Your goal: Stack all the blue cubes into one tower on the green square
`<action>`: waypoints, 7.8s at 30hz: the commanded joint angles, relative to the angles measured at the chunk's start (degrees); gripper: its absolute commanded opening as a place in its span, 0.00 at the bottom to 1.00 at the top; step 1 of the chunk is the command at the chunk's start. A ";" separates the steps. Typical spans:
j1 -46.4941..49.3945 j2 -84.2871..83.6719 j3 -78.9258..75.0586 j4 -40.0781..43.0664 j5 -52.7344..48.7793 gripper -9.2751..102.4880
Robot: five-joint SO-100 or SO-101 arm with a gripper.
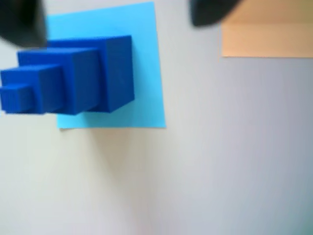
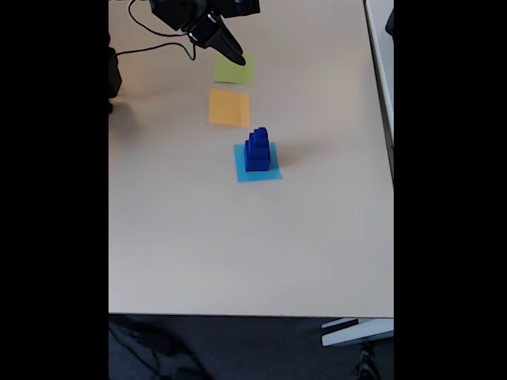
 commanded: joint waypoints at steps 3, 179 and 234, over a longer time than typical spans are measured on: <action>0.79 -1.23 -5.10 -0.18 -0.26 0.21; 9.32 -43.59 -41.48 9.58 -9.05 0.08; -7.21 -29.53 4.75 -4.92 16.00 0.08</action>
